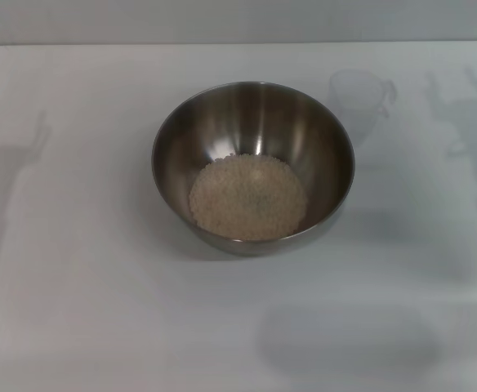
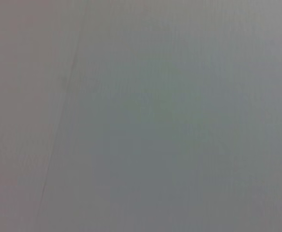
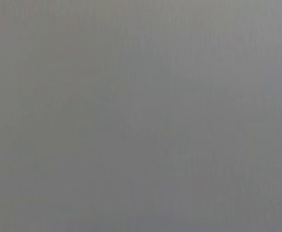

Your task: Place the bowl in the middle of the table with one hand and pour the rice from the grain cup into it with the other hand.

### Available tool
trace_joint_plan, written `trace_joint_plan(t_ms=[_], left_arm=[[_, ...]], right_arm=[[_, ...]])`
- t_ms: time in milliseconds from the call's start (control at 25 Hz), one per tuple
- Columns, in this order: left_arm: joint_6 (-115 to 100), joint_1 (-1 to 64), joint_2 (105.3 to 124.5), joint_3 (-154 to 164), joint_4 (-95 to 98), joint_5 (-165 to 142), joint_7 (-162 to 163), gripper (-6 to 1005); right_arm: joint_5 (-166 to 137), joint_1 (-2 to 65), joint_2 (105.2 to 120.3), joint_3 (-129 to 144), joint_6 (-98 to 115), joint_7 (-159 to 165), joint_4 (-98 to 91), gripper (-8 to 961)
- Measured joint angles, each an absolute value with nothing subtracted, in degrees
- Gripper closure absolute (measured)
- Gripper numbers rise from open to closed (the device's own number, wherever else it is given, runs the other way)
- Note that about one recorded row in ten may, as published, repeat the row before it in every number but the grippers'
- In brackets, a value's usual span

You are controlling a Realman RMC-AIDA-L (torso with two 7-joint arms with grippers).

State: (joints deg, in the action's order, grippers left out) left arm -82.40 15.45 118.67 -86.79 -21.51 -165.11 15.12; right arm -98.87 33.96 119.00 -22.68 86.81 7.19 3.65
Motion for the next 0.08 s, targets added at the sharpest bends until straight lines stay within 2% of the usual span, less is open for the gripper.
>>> trace_joint_plan(t_ms=[80], left_arm=[[-82.51, 15.48, 118.72, -86.76, -21.44, -165.1, 15.06, 344]], right_arm=[[-98.87, 33.97, 119.0, -22.68, 86.81, 7.17, 3.5, 315]])
